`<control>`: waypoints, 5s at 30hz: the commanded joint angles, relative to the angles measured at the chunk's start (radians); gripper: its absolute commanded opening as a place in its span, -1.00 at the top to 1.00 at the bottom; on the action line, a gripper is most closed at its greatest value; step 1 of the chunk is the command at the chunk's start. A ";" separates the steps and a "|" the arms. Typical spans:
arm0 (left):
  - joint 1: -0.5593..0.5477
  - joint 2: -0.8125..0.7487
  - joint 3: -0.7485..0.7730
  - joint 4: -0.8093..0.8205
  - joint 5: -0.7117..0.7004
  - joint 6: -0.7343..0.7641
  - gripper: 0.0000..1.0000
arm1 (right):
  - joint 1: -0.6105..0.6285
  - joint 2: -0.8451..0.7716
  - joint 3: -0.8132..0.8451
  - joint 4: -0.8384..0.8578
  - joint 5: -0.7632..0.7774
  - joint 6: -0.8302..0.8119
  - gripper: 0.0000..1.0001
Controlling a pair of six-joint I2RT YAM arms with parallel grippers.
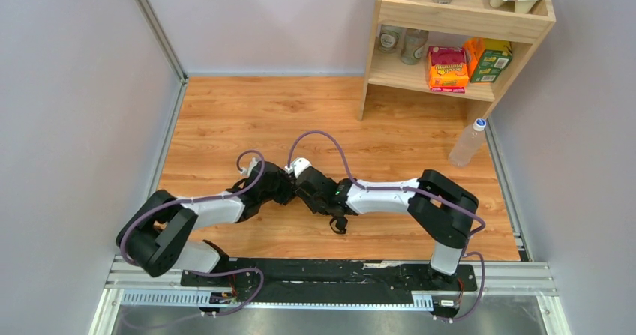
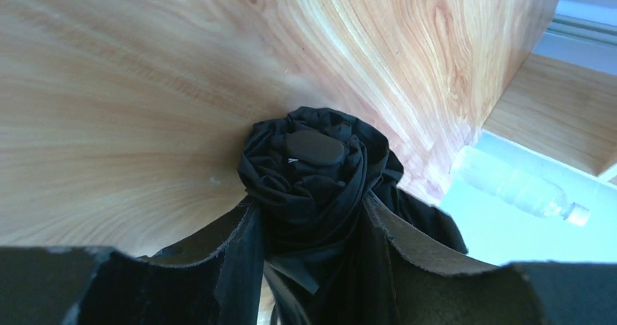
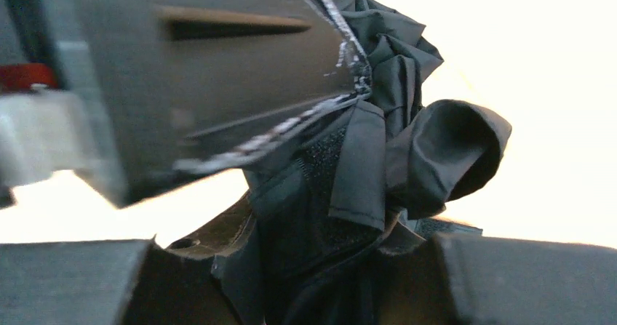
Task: Put away the umbrella
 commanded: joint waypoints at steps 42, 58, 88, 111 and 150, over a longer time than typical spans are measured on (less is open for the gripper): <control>-0.013 -0.130 -0.176 0.037 -0.023 0.141 1.00 | -0.294 -0.003 -0.063 0.155 -0.993 0.203 0.30; -0.010 -0.275 -0.282 0.107 -0.059 0.104 1.00 | -0.283 -0.326 -0.115 -0.105 -0.592 0.296 -1.00; 0.028 -0.695 -0.058 0.312 -0.042 0.098 1.00 | -0.520 -0.663 -0.677 0.543 -0.794 1.567 -0.72; 0.027 -0.634 0.002 0.480 0.006 0.023 1.00 | -0.277 -0.407 -0.540 0.995 -0.690 2.129 -0.39; -0.001 -0.672 -0.044 0.506 -0.017 0.042 1.00 | -0.174 -0.428 -0.549 1.151 -0.497 2.286 -0.15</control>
